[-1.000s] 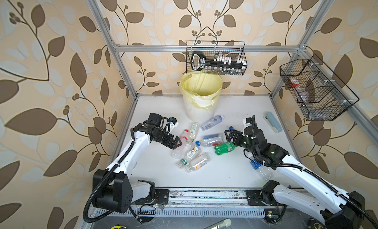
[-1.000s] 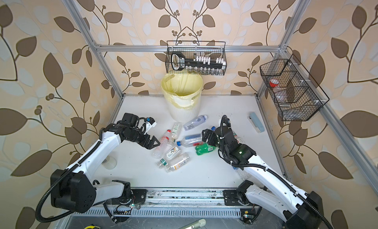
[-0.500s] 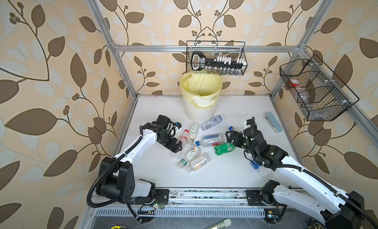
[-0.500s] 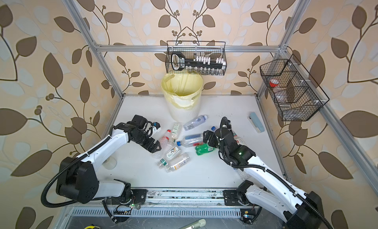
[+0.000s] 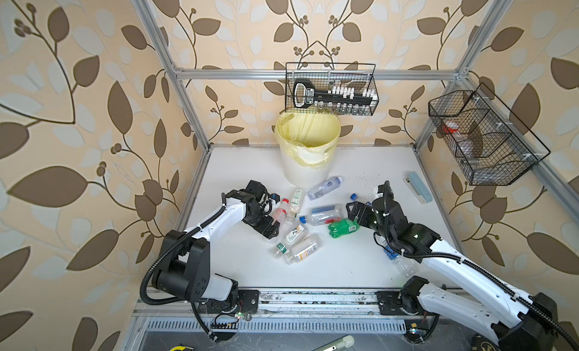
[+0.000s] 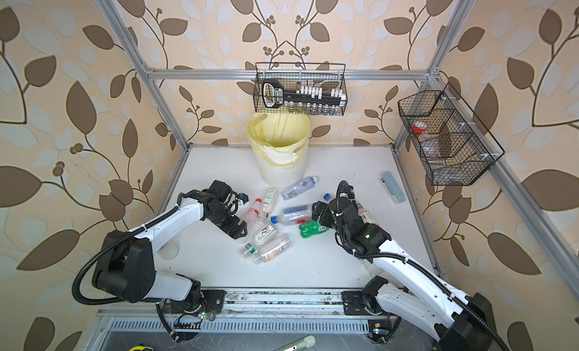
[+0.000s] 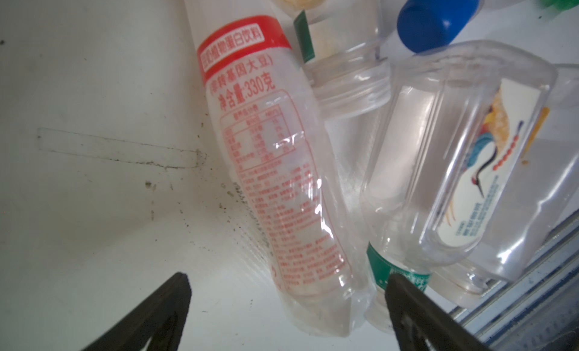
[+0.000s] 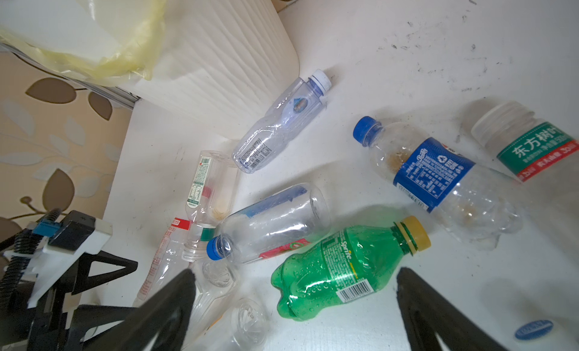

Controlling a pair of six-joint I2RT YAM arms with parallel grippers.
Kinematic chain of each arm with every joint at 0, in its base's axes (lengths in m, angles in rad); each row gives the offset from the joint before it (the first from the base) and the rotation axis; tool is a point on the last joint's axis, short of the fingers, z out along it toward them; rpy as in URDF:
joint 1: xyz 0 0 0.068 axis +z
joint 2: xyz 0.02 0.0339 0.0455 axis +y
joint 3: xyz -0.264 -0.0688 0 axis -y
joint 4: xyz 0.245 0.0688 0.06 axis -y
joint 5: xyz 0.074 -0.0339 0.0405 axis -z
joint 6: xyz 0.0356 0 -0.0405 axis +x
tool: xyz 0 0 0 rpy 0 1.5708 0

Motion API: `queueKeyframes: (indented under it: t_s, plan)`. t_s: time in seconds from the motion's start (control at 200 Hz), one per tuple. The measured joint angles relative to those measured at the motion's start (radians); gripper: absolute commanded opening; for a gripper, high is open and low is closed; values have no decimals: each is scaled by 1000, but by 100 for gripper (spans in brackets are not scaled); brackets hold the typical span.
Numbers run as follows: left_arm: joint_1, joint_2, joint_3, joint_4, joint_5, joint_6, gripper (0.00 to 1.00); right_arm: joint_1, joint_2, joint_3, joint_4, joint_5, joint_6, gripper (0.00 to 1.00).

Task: Throw the plastic bottles in the bin
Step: Pick up the plastic bottle from the center of the table.

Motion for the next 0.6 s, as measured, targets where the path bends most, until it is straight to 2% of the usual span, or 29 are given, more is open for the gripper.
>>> queueKeyframes:
  t_s: [0.225, 0.6]
  plan:
    - [-13, 51, 0, 10, 0, -19, 99, 0, -7, -3, 0, 7, 0, 100]
    - [-13, 102, 0, 35, -24, -48, 91, 0, -13, -8, 0, 11, 0, 100]
